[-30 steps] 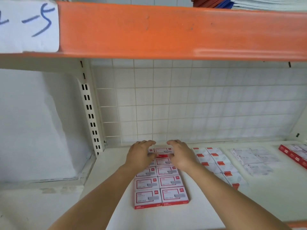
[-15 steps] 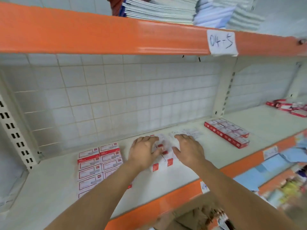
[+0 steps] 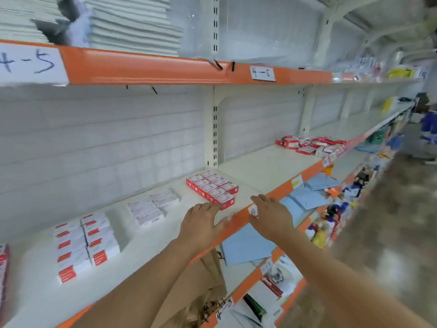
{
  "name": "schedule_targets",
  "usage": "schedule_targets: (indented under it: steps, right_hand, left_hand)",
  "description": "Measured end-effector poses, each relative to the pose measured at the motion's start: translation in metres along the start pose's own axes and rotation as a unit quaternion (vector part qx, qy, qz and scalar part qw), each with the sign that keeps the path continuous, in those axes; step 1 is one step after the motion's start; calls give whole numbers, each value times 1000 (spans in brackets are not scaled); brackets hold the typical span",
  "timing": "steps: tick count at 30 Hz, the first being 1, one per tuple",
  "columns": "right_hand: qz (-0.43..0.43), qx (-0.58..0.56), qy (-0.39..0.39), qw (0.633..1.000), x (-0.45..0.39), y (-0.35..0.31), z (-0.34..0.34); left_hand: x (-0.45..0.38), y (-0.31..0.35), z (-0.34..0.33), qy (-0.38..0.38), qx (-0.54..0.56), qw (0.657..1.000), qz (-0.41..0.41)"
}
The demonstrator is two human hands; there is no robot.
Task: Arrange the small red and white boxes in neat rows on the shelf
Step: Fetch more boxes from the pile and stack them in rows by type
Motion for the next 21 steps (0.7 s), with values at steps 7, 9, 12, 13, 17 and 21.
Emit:
schedule_targets:
  steps: [7, 9, 12, 13, 17, 21]
  right_hand:
    - [-29, 5, -5, 1000, -14, 87, -3]
    - [-41, 2, -10, 999, -24, 111, -5]
    - [-69, 16, -14, 997, -47, 147, -11]
    - [-78, 22, -12, 997, -57, 159, -12]
    - [-121, 28, -12, 992, -98, 203, -13]
    - [-154, 34, -9, 987, -133, 245, -10]
  left_hand:
    - [-73, 66, -53, -32, 0, 998, -59]
    - [-99, 81, -67, -29, 7, 996, -79]
    - [-142, 102, -87, -35, 23, 993, -107]
    - [-157, 106, -92, -35, 26, 992, -116]
    - [-218, 119, -111, -35, 41, 988, -142]
    - [-275, 133, -125, -40, 55, 985, -160]
Point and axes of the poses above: each hand's wrist, its own x-axis away from the middle knuckle, its own z-axis out of the back of the hand, y = z × x, the point moved 3 cm from there along -x, towards the middle knuckle, and after that the axes turned 1 degree about -y, right-handed, at the moved point
